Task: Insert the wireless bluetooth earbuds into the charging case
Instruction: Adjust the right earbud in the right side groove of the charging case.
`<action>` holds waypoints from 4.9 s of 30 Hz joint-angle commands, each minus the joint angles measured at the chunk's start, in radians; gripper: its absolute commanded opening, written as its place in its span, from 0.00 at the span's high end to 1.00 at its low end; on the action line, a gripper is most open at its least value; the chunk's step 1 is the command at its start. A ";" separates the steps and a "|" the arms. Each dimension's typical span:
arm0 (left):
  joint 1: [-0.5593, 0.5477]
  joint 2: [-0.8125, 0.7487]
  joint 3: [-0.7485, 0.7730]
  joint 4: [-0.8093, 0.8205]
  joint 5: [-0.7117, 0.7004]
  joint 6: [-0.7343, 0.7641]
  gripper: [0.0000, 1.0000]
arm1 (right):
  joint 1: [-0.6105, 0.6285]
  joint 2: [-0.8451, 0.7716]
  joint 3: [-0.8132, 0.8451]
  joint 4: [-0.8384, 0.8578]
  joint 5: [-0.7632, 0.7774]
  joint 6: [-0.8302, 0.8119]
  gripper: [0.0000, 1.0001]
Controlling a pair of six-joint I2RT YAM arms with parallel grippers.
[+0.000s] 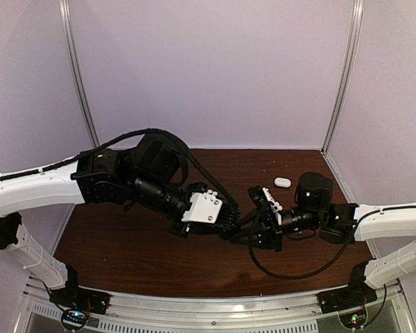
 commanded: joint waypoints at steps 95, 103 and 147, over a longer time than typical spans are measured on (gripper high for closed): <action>-0.072 0.031 -0.077 0.182 -0.351 0.000 0.72 | -0.025 -0.082 -0.035 0.131 0.100 0.081 1.00; -0.070 -0.050 -0.148 0.314 -0.370 -0.043 0.33 | -0.025 -0.077 -0.064 0.181 0.083 0.100 1.00; -0.014 -0.014 -0.093 0.362 -0.202 -0.156 0.61 | -0.022 -0.084 -0.029 0.078 0.103 0.019 1.00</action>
